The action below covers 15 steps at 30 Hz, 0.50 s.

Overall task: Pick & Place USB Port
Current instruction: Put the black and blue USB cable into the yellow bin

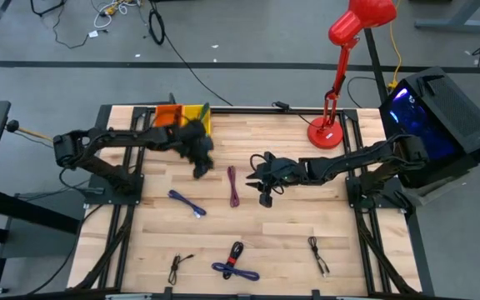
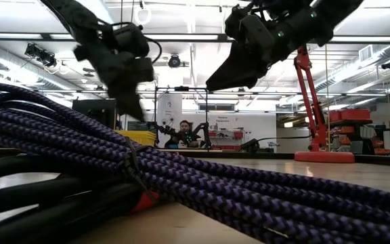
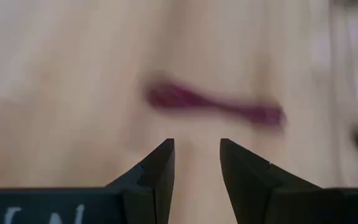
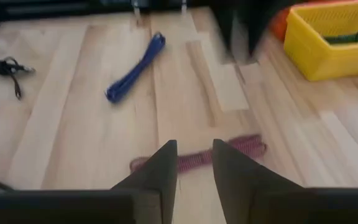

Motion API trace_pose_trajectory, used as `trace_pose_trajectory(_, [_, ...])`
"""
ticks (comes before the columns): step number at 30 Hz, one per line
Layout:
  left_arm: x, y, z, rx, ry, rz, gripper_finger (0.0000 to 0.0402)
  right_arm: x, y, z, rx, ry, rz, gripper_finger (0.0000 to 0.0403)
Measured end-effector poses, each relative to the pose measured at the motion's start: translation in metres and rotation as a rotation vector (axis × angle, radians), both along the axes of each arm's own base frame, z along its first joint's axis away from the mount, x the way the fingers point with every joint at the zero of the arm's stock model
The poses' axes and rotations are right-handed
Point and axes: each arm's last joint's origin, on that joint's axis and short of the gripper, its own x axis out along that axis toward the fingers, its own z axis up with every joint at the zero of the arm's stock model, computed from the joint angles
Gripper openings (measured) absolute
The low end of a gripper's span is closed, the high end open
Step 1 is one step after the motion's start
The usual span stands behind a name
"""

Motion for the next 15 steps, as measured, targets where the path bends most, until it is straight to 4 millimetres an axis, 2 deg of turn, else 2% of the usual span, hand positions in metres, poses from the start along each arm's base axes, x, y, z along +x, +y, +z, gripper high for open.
trace_pose_trajectory(5, [-0.006, -0.047, -0.009, -0.053, 0.206, -0.155, 0.0133, 0.001, -0.006, 0.001, -0.004, -0.042, -0.014, 0.0102])
trace_pose_trajectory(10, [-0.006, -0.085, -0.011, -0.066, 0.273, -0.249, 0.0133, 0.003, -0.011, 0.005, -0.005, -0.085, -0.029, 0.0102])
trace_pose_trajectory(15, [-0.009, -0.112, -0.009, 0.026, 0.330, -0.354, 0.0127, 0.004, -0.011, 0.006, 0.001, -0.098, -0.030, 0.0102])
